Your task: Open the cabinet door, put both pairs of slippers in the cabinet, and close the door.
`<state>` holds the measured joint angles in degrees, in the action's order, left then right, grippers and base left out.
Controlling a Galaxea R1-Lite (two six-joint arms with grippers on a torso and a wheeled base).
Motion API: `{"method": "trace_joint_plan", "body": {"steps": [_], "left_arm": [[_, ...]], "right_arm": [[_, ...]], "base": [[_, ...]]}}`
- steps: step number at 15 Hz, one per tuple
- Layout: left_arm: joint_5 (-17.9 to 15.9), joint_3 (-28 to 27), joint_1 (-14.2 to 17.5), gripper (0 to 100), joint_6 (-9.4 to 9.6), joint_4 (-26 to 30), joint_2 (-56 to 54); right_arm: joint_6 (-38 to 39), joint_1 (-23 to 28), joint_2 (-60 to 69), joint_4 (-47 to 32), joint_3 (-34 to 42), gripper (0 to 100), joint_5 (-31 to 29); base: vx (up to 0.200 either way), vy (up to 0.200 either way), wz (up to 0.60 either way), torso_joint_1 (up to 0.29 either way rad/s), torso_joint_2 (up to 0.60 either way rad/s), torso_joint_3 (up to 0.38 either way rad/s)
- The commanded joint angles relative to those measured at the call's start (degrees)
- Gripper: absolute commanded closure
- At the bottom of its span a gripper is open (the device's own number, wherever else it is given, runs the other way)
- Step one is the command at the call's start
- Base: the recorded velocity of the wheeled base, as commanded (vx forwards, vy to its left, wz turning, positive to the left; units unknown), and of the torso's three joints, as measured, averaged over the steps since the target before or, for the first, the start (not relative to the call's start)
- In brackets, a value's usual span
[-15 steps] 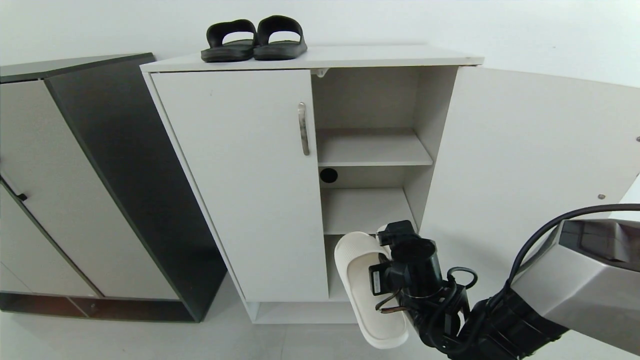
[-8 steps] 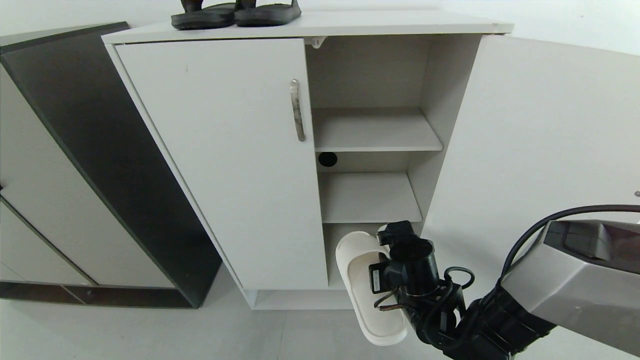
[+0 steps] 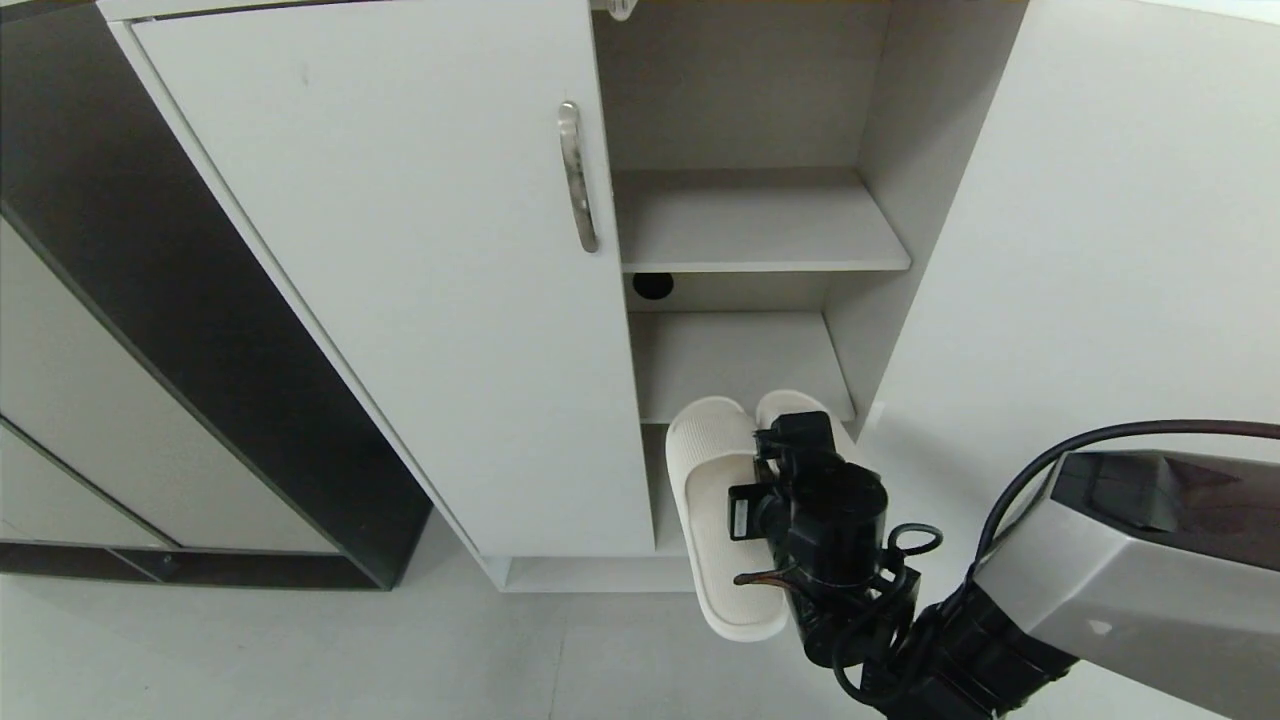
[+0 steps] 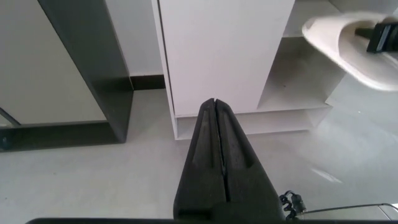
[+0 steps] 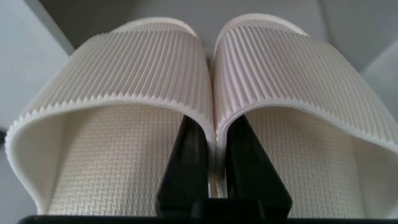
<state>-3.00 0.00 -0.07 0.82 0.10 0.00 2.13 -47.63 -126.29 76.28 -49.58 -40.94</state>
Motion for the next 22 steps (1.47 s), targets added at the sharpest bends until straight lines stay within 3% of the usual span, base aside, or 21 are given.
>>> {"method": "trace_joint_plan", "body": {"steps": [1, 4, 10, 19, 22], "left_arm": [[0.0, 0.0, 0.0, 100, 0.06, 0.0, 0.1], [0.0, 0.0, 0.0, 100, -0.03, 0.0, 0.1], [0.0, 0.0, 0.0, 100, 0.06, 0.0, 0.1], [0.0, 0.0, 0.0, 100, 0.06, 0.0, 0.1], [0.0, 0.0, 0.0, 100, 0.06, 0.0, 0.1]], "right_arm": [[-3.1, 0.0, -1.1, 3.5, 1.9, 100, 0.0], [-3.9, 0.1, -4.8, 7.8, 2.7, 100, -0.6], [-3.9, 0.9, -5.8, 8.5, 1.7, 100, -0.8], [-3.9, 1.7, -6.0, 8.5, 1.2, 100, -0.7], [-3.9, 1.6, -6.0, 8.3, 0.5, 100, -0.7]], "base": [[0.000, 0.000, 0.00, 0.000, 0.00, 0.000], [0.000, 0.000, 0.00, 0.000, 0.00, 0.000], [0.000, 0.000, 0.00, 0.000, 0.00, 0.000], [0.200, 0.000, 0.00, 0.004, 0.00, 0.000], [0.000, 0.000, 0.00, 0.000, 0.00, 0.000]]}}
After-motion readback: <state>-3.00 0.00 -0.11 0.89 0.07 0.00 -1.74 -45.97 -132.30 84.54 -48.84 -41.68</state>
